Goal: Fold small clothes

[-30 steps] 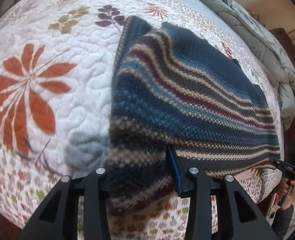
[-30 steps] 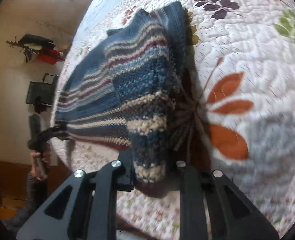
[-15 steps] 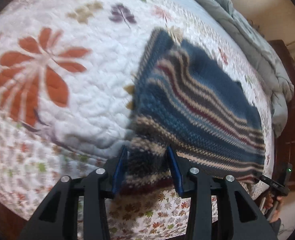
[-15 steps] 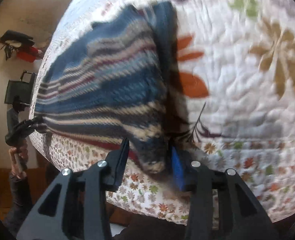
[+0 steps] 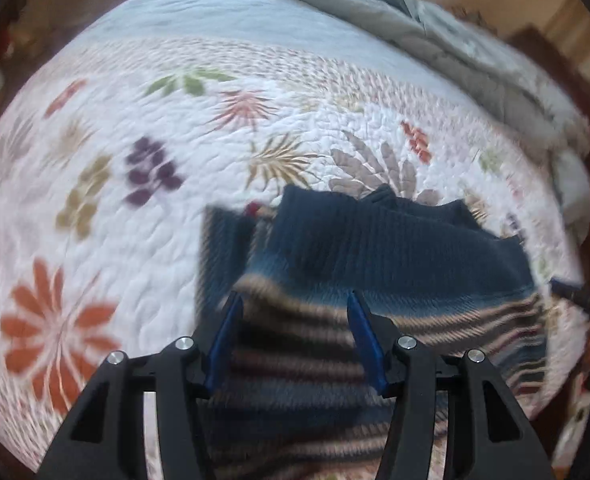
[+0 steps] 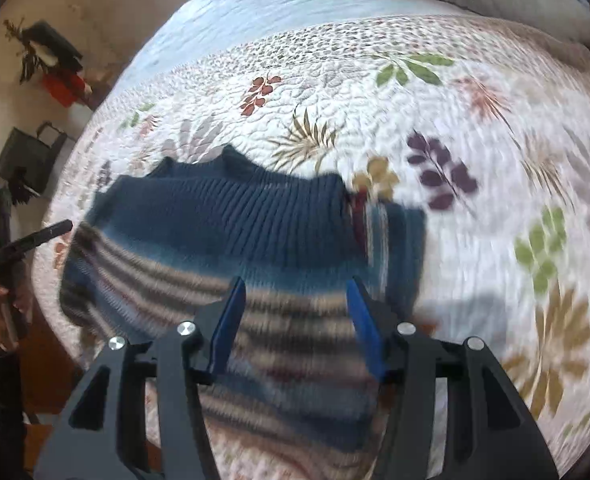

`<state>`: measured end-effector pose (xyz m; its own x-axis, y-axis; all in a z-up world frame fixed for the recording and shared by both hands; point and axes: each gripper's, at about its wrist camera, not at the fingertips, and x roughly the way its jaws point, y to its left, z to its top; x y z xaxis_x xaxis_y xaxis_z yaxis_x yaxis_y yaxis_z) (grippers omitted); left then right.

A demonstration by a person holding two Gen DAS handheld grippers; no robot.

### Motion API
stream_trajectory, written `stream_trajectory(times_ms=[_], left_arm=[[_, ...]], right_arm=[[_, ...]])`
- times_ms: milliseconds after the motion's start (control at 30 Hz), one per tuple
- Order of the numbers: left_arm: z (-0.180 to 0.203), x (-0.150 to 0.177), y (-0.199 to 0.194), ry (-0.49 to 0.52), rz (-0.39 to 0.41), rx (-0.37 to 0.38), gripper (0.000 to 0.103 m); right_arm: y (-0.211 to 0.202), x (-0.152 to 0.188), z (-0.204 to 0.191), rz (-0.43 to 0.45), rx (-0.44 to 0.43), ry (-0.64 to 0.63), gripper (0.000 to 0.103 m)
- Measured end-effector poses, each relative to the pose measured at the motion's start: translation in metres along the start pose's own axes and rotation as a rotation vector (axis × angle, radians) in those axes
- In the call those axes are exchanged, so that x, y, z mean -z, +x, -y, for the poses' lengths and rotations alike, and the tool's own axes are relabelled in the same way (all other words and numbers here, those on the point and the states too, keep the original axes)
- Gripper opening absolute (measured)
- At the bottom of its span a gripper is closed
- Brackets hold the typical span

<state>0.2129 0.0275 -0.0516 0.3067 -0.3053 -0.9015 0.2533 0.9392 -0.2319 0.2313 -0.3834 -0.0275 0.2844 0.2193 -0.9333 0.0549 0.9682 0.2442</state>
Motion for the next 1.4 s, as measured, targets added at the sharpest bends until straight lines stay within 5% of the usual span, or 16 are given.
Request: stream_trajectory(times_ms=[167, 233, 267, 300, 400, 667, 733, 767, 867, 933, 1000, 1200, 1400], left_arm=[[0.017, -0.012, 0.043, 0.070, -0.078, -0.022, 0.055], [0.020, -0.012, 0.053, 0.098, -0.095, -0.045, 0.054], [0.021, -0.012, 0.056, 0.108, -0.101, -0.058, 0.054], [0.020, -0.013, 0.059, 0.110, -0.099, -0.063, 0.051], [0.013, -0.017, 0.058, 0.053, -0.073, -0.052, 0.041], [0.007, -0.016, 0.065, 0.003, -0.030, -0.046, 0.041], [0.006, -0.016, 0.062, -0.007, -0.022, -0.043, 0.041], [0.006, -0.016, 0.058, -0.011, -0.019, -0.040, 0.040], [0.008, -0.012, 0.036, 0.010, 0.005, -0.065, 0.044], [0.013, -0.004, 0.014, 0.037, 0.036, -0.087, 0.060], [0.018, 0.008, -0.003, 0.049, 0.048, -0.099, 0.077], [0.046, 0.054, -0.020, 0.051, 0.019, -0.126, 0.078], [0.070, 0.087, 0.003, 0.074, 0.018, -0.113, 0.080]], right_arm=[[0.041, -0.025, 0.012, -0.052, -0.061, 0.015, 0.053], [0.050, -0.030, 0.012, -0.068, -0.093, 0.007, 0.035], [0.053, -0.032, 0.012, -0.074, -0.104, 0.001, 0.013], [0.057, -0.035, 0.012, -0.077, -0.099, -0.003, 0.007], [0.051, -0.039, 0.014, -0.039, -0.094, 0.005, 0.006], [0.056, -0.040, 0.044, -0.012, -0.031, 0.099, 0.006], [0.058, -0.039, 0.042, 0.002, -0.012, 0.113, 0.012], [0.056, -0.038, 0.041, 0.010, -0.008, 0.120, 0.024], [0.038, -0.031, 0.035, 0.037, -0.035, 0.117, 0.025], [0.023, -0.020, 0.030, 0.030, -0.031, 0.103, 0.027], [0.011, -0.004, 0.023, 0.018, -0.006, 0.081, 0.052], [-0.012, 0.055, 0.023, -0.046, 0.025, 0.118, 0.066], [-0.011, 0.092, 0.026, -0.050, 0.036, 0.120, 0.075]])
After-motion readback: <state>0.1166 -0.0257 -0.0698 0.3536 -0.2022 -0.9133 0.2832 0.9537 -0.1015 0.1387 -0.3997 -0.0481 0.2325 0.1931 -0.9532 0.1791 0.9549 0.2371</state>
